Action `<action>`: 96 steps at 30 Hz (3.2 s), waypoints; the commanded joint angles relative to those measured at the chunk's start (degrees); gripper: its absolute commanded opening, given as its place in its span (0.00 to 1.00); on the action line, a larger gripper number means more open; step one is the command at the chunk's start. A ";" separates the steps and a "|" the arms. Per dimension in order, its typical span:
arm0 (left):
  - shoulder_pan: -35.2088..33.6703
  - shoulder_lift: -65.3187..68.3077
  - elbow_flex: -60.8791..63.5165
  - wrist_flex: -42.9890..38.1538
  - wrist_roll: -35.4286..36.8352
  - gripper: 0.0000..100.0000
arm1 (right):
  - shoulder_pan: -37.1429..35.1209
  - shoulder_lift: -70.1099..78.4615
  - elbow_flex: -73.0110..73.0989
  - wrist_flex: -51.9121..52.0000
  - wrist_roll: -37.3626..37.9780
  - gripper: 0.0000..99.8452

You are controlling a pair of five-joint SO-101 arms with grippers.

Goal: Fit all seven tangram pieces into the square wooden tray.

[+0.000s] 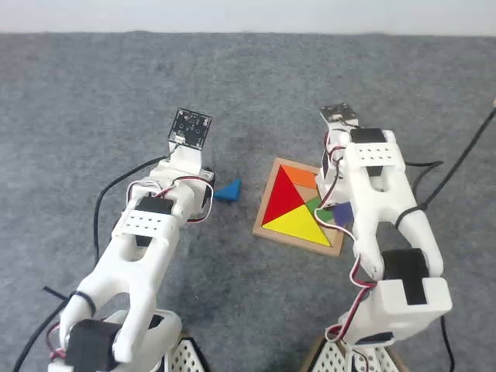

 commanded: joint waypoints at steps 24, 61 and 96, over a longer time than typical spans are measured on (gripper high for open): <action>0.18 -2.55 -0.22 -1.67 -0.62 0.11 | 1.36 16.92 -23.56 -3.21 26.29 0.14; -0.26 -2.55 -0.48 -1.67 -0.62 0.11 | -0.57 17.01 -23.30 1.10 19.87 0.26; -0.26 -2.55 -0.48 -1.67 -0.62 0.11 | 3.65 22.11 -20.48 -5.41 17.93 0.21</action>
